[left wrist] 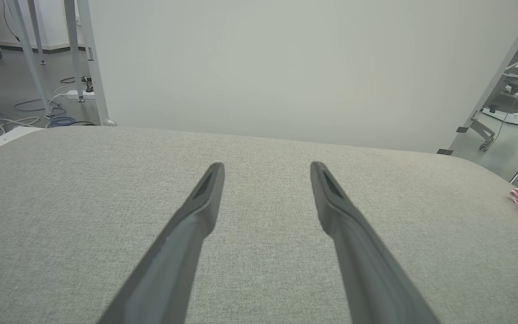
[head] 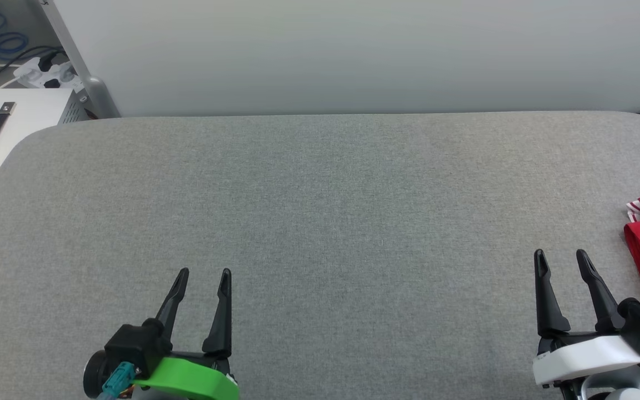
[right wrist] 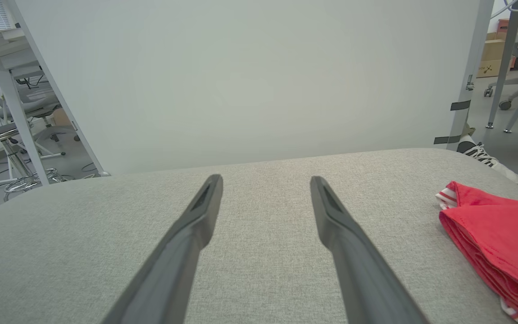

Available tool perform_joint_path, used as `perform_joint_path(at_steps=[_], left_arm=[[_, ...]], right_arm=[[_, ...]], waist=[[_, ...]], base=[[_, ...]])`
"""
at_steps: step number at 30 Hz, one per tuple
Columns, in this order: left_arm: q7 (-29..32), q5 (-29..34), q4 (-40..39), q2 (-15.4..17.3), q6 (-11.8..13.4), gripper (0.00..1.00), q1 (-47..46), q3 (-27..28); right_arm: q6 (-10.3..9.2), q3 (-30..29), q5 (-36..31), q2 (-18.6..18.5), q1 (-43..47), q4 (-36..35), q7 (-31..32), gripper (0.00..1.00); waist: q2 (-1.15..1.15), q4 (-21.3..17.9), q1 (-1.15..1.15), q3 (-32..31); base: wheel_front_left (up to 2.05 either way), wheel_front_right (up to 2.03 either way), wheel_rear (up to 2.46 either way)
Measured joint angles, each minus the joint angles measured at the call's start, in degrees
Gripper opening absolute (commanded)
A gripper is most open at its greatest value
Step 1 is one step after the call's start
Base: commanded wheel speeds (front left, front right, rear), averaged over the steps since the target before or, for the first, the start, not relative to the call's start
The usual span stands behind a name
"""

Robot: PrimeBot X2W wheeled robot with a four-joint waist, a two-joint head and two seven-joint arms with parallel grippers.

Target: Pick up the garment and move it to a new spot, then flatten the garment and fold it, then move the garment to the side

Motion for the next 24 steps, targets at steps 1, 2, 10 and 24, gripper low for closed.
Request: perform_joint_path(at_steps=[1, 2, 10, 24], left_arm=[[0.0, 0.01, 0.0, 0.0, 0.0, 1.0, 0.0, 0.05], [0.0, 0.01, -0.01, -0.01, 0.0, 1.0, 0.0, 0.11], [0.0, 0.22, -0.65, -0.14, 0.0, 1.0, 0.01, 0.87], [0.0, 1.57, -2.44, -0.32, 0.0, 1.0, 0.42, 1.56]], right_arm=[[0.0, 0.0, -0.12, 0.0, 0.0, -0.01, -0.05, 1.0], [0.0, -0.01, -0.26, 0.02, 0.0, -0.01, -0.05, 1.0], [0.0, -0.01, -0.32, 0.19, 0.0, -0.03, -0.13, 1.0], [0.0, 0.66, -0.32, 0.11, 0.02, 0.37, -0.13, 1.0]], waist=[[0.0, -0.01, 0.0, 0.01], [0.0, -0.03, 0.0, 0.04], [0.0, -0.32, 0.0, 0.02], [0.0, -0.43, 0.0, -0.14]], base=[[0.0, 0.0, 0.0], [0.0, 0.0, 0.0], [0.0, 0.0, 0.0], [0.0, 0.0, 0.0]])
